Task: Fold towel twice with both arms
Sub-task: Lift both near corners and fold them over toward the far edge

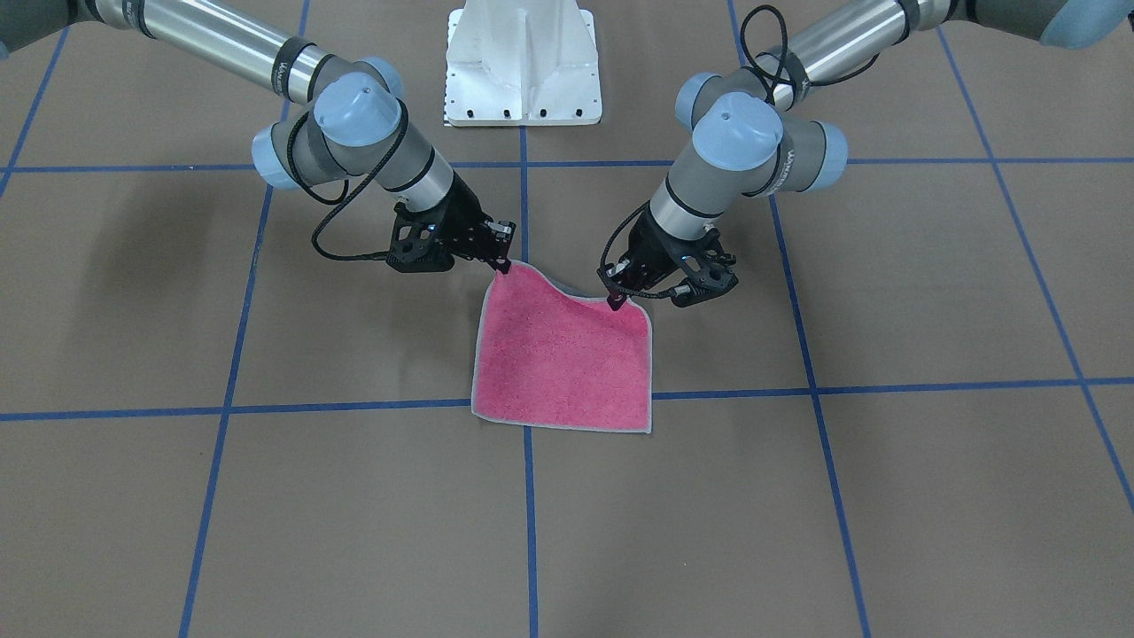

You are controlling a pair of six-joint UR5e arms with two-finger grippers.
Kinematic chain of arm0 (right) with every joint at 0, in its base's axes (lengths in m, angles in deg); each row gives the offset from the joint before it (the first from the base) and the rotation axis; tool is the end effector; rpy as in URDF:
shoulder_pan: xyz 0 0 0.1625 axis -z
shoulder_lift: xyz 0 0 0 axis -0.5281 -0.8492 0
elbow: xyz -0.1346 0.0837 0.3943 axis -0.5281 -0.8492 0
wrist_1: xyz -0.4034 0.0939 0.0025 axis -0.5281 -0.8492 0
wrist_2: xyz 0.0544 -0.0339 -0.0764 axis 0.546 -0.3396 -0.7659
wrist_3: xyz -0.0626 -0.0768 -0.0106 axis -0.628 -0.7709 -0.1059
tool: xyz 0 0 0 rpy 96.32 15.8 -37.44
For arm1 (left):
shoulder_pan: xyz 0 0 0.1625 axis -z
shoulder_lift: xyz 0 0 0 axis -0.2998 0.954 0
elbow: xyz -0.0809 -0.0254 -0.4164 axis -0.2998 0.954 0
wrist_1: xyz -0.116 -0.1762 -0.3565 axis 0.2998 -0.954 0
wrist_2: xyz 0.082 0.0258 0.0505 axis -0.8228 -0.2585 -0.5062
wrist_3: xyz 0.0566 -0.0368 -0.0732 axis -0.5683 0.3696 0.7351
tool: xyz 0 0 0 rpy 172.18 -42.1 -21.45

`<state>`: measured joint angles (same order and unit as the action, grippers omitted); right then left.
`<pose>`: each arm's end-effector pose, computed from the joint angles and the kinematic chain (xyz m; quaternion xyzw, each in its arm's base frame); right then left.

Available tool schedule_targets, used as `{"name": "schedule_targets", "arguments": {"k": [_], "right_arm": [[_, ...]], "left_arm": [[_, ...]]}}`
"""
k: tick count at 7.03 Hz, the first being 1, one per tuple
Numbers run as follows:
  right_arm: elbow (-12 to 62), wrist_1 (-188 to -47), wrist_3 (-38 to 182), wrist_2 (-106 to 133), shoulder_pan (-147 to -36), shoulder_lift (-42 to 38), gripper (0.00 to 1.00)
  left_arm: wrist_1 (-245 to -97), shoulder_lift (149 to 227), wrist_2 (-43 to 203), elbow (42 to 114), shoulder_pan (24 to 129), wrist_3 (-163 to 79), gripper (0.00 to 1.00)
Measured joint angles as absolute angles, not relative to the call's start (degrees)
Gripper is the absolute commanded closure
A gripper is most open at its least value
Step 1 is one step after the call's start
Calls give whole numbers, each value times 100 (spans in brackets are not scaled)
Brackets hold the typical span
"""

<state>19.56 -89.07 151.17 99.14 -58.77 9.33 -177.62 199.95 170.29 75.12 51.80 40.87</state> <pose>-0.5676 -0.4017 0.2775 -0.0263 -0.5796 0.1379 0.8027 0.5159 -0.4692 0.2854 -0.0407 0.5314 -0.2105 0.8195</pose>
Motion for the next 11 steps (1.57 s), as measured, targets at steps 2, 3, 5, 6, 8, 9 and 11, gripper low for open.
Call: {"name": "schedule_targets", "arguments": {"k": [2, 3, 5, 6, 8, 9, 11], "right_arm": [[1955, -8909, 15112, 9915, -5969, 930, 100], [1946, -8915, 15111, 9915, -6073, 933, 100], [1916, -8924, 15135, 9900, -6268, 988, 100], [1901, -8924, 15183, 9874, -6334, 1040, 100], [1745, -8931, 15411, 9731, -6452, 1203, 100], [1525, -8933, 15461, 9667, -6501, 1385, 100], [1150, -8934, 15481, 9573, -6595, 1660, 100]], "left_arm": [[-17759, 20026, 17032, 7505, 5251, 4089, 100], [-17758, 20053, 17029, 7493, 5321, 4109, 100], [-17786, 20163, 17027, 7320, 5419, 4157, 100], [-17806, 20287, 17027, 7155, 5432, 4165, 100], [-17817, 20408, 17027, 7004, 5515, 4172, 100], [-17818, 20420, 17028, 6985, 5575, 4165, 100], [-17820, 20425, 17034, 6943, 5657, 4151, 100]]}}
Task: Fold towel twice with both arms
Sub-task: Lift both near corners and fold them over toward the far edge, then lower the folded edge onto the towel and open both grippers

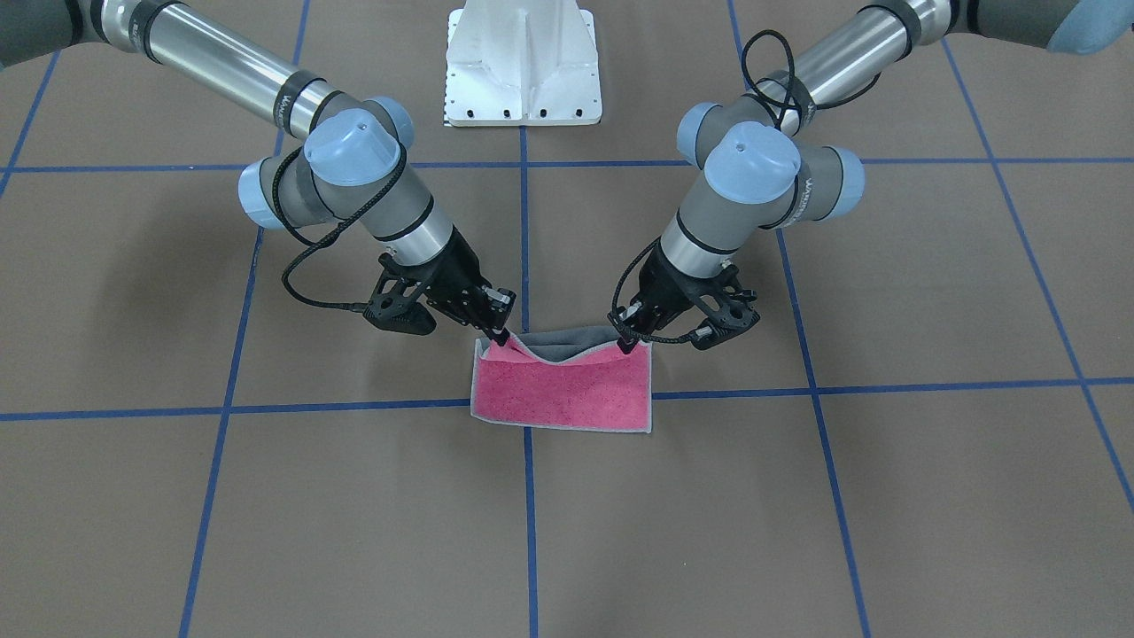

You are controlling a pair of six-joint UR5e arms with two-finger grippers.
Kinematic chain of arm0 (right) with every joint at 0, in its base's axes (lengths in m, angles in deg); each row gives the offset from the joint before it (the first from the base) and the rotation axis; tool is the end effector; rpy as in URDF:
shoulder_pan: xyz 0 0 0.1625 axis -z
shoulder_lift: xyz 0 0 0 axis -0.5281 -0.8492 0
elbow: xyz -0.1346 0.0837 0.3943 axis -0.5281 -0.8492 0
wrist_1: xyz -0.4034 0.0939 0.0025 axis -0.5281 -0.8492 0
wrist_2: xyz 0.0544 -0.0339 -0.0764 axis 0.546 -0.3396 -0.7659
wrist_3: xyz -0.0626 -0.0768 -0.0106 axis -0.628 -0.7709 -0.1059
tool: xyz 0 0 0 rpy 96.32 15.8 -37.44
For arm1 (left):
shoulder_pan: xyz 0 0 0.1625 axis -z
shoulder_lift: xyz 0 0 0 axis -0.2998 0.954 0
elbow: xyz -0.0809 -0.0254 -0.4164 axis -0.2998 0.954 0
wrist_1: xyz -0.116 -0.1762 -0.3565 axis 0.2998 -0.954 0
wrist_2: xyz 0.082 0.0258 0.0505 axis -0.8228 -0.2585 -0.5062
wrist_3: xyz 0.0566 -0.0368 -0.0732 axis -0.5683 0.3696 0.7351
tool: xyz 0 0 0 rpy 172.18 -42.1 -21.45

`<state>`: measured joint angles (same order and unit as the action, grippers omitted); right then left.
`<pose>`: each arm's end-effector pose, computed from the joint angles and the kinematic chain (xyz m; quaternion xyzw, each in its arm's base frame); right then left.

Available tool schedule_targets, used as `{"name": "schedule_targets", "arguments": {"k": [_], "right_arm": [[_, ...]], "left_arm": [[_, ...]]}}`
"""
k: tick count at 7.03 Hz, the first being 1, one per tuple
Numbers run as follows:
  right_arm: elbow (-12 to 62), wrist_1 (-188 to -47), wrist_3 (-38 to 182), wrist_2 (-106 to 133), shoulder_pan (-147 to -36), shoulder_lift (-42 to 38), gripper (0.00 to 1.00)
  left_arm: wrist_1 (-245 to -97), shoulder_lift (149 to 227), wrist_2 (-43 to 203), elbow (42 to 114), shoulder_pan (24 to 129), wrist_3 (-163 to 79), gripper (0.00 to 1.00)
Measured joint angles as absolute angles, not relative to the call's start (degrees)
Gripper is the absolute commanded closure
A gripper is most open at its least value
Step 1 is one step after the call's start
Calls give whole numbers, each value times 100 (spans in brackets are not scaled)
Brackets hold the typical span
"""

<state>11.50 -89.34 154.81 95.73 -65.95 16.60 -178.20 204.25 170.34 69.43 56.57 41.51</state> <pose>-0.5508 -0.5019 0.2544 0.0134 -0.5702 0.2328 0.7877 0.4998 -0.5305 0.2779 -0.0242 0.5271 -0.2512 0.8115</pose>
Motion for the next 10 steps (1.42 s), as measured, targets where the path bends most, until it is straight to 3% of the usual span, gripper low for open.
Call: {"name": "schedule_targets", "arguments": {"k": [10], "right_arm": [[675, -8934, 15450, 9516, -6845, 1932, 100]], "left_arm": [[-18101, 20647, 17019, 6547, 5717, 4199, 100]]}}
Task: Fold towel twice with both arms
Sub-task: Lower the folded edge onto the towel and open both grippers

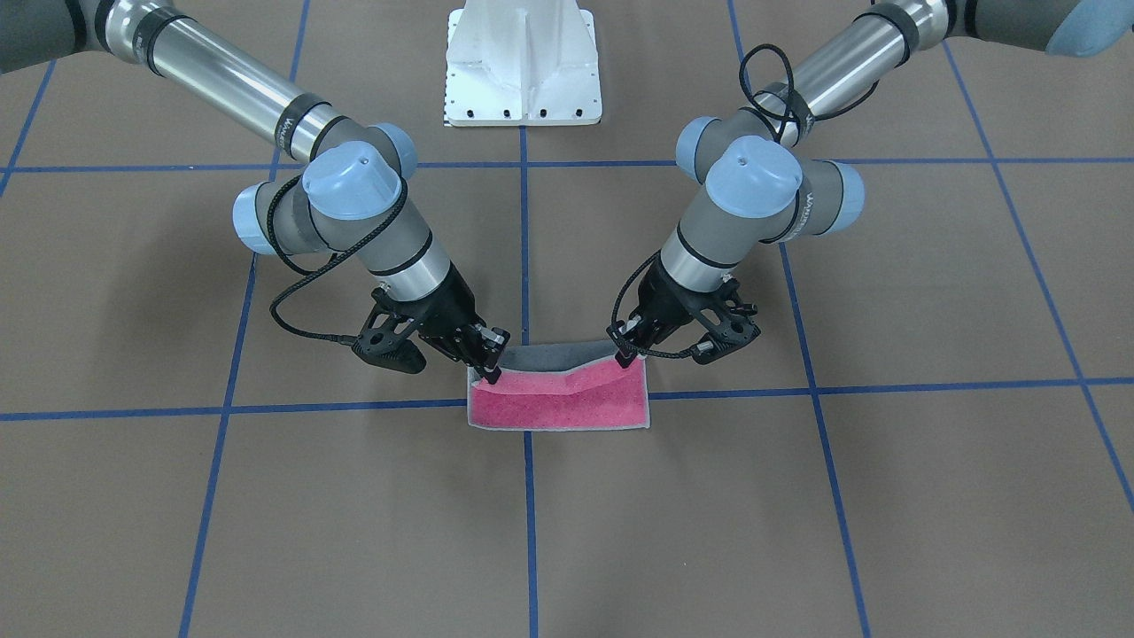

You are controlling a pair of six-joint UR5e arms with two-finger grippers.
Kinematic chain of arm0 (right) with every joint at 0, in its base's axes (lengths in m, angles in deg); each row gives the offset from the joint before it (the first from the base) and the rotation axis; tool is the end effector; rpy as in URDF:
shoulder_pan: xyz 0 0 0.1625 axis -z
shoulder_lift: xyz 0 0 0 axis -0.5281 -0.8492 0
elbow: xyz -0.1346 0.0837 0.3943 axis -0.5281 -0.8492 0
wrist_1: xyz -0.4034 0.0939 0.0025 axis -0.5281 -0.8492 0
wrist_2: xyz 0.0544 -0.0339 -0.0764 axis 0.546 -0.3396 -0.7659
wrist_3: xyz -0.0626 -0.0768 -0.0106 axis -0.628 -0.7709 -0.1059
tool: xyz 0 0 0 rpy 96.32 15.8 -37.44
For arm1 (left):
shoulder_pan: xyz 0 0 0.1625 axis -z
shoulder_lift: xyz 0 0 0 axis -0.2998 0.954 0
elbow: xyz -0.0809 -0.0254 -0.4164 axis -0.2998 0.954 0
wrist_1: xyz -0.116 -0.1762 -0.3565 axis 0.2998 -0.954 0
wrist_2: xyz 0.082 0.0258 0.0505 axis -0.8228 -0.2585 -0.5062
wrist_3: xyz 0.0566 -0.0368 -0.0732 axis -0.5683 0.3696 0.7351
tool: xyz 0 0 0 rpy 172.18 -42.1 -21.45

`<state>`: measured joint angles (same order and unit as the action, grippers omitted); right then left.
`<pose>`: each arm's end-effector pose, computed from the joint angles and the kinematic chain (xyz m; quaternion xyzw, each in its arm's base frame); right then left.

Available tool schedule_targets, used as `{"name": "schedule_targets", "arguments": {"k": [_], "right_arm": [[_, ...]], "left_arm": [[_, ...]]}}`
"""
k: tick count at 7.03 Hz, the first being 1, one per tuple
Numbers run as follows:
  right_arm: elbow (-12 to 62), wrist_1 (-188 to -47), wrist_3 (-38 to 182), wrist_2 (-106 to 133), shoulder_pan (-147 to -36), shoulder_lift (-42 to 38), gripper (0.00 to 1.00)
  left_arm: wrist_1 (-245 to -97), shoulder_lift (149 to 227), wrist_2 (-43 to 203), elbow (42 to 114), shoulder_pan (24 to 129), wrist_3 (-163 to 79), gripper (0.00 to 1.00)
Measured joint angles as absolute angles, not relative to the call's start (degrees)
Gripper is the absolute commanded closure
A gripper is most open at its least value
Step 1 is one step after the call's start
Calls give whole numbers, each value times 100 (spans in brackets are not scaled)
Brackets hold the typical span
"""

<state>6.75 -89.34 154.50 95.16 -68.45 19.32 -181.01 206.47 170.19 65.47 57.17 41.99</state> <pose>-0.5470 -0.5405 0.2585 0.0268 -0.5552 0.2561 0.7908 0.5078 -0.5473 0.2762 -0.0196 0.5343 -0.2562 0.8053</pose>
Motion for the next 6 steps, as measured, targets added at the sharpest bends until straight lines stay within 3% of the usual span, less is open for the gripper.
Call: {"name": "schedule_targets", "arguments": {"k": [6], "right_arm": [[433, -8934, 15440, 9394, -6896, 2067, 100]], "left_arm": [[-18102, 20856, 17011, 6196, 5747, 4184, 100]]}}
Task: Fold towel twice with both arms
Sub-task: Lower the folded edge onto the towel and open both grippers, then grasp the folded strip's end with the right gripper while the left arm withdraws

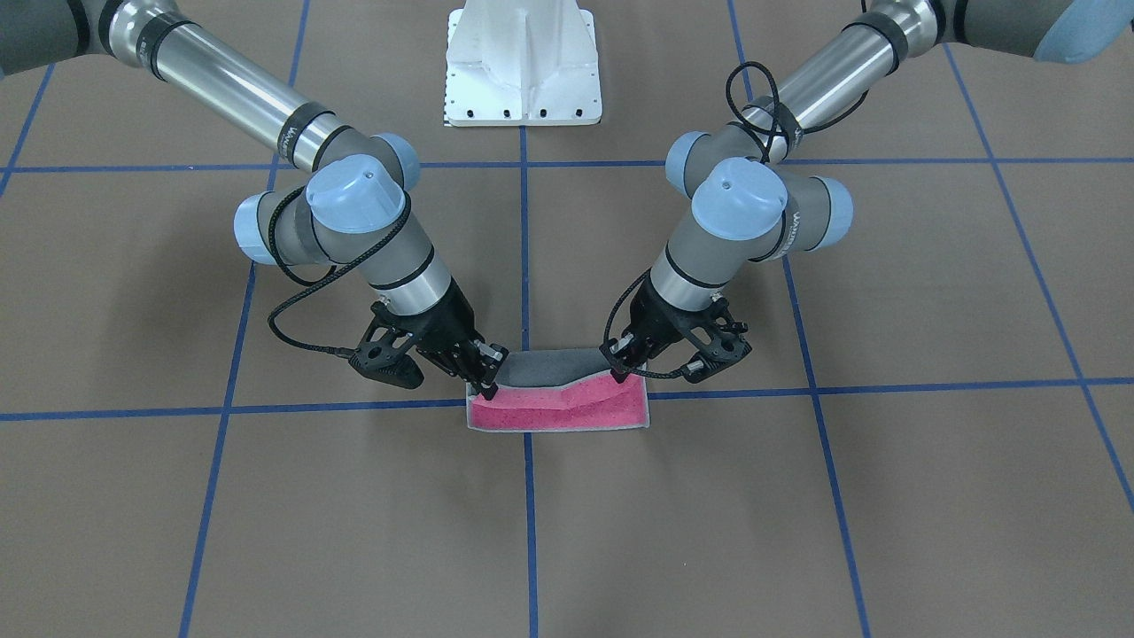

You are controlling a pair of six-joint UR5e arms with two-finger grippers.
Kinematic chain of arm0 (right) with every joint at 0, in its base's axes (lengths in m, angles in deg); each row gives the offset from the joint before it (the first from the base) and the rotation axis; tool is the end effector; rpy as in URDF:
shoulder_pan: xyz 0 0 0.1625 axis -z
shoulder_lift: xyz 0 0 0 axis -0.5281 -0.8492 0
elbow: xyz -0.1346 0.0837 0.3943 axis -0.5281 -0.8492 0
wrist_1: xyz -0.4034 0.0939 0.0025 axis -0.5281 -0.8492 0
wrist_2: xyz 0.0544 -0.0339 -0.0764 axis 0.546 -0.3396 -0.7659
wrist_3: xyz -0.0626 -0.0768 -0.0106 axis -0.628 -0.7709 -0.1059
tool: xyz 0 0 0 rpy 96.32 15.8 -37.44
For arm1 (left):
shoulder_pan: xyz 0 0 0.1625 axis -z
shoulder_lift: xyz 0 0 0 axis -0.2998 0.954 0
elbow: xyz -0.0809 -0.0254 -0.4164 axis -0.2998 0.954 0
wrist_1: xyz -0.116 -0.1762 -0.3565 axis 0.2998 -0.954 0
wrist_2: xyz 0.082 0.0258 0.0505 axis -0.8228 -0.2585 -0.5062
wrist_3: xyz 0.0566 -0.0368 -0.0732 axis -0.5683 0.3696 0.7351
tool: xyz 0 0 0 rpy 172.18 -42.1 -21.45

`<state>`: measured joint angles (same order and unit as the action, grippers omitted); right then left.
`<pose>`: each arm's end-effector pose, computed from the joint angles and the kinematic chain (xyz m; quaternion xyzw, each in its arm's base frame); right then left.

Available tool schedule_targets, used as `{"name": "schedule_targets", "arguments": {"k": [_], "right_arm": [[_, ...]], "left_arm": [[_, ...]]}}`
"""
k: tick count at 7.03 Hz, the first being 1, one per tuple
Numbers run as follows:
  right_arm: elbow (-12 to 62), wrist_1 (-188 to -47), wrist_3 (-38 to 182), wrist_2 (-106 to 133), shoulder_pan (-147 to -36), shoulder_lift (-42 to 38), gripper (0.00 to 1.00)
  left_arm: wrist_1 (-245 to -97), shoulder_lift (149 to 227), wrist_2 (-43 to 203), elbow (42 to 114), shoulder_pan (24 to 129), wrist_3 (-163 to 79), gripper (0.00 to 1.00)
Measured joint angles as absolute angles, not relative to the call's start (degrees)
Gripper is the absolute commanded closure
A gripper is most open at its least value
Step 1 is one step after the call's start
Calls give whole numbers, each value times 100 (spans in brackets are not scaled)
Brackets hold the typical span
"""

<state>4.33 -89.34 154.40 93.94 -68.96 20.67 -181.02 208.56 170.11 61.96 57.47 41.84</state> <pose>-0.5505 -0.5542 0.2610 0.0360 -0.5462 0.2675 0.7930 0.5182 -0.5613 0.2784 -0.0208 0.5246 -0.2620 0.8098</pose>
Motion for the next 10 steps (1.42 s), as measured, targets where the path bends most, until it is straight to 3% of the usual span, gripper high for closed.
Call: {"name": "schedule_targets", "arguments": {"k": [1, 2, 3, 4, 10], "right_arm": [[416, -8934, 15440, 9390, -6897, 2070, 100], [398, -8932, 15440, 9388, -6897, 2072, 64], [388, -8926, 15440, 9389, -6897, 2082, 2], [385, -8923, 15444, 9391, -6897, 2100, 1], [389, -8920, 15500, 9402, -6904, 2143, 2]], "left_arm": [[-18100, 20856, 17013, 6189, 5761, 4186, 100], [-18100, 20856, 17011, 6187, 5765, 4187, 100], [-18101, 20860, 17010, 6187, 5768, 4191, 11], [-18103, 20862, 17009, 6190, 5768, 4200, 0], [-18087, 20931, 17007, 6193, 5869, 4423, 0]]}}
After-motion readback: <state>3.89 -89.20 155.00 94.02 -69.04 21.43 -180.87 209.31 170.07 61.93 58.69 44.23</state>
